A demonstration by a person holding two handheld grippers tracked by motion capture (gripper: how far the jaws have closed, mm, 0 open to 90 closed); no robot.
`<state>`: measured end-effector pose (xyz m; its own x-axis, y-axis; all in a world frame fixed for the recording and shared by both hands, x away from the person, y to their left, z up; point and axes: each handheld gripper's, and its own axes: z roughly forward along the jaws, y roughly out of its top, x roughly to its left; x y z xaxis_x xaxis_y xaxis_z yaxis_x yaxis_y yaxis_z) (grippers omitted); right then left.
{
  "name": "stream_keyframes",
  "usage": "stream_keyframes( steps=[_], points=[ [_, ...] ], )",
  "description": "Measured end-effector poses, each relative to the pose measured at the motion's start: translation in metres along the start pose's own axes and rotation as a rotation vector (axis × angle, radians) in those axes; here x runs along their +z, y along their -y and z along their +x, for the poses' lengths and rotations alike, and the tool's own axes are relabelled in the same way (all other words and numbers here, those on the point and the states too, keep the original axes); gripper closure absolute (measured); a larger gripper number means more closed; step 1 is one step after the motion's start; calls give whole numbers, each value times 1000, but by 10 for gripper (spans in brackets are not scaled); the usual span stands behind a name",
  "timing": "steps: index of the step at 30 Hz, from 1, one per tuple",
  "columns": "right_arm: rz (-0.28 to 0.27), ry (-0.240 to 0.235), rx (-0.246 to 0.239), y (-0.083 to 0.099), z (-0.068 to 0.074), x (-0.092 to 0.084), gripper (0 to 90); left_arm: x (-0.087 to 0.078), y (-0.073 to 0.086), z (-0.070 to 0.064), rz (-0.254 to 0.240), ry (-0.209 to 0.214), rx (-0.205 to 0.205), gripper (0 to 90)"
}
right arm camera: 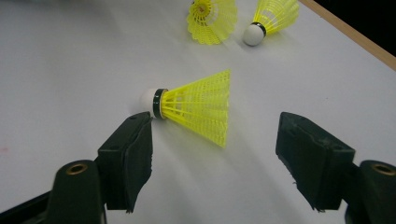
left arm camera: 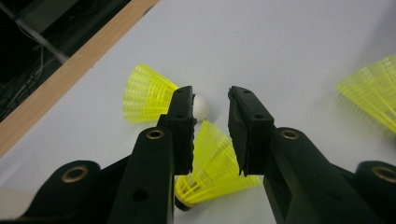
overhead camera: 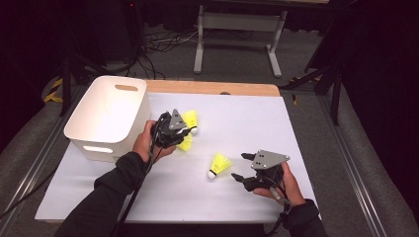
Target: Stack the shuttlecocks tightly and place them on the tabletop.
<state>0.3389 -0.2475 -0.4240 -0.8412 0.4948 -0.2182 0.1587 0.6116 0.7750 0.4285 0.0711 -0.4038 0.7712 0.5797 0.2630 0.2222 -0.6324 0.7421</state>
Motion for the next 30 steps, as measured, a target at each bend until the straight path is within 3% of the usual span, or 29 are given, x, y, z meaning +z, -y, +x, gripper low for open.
stream_keyframes(
  steps=[7,19,30],
  points=[
    [-8,19,-4,-3,4,1,281,-18,17,-3,-67,17,7,693],
    [-35,43,8,-6,7,3,260,-54,57,-17,-176,71,99,635],
    [-44,58,5,-10,11,6,250,-73,90,-22,-203,90,144,586]
  ],
)
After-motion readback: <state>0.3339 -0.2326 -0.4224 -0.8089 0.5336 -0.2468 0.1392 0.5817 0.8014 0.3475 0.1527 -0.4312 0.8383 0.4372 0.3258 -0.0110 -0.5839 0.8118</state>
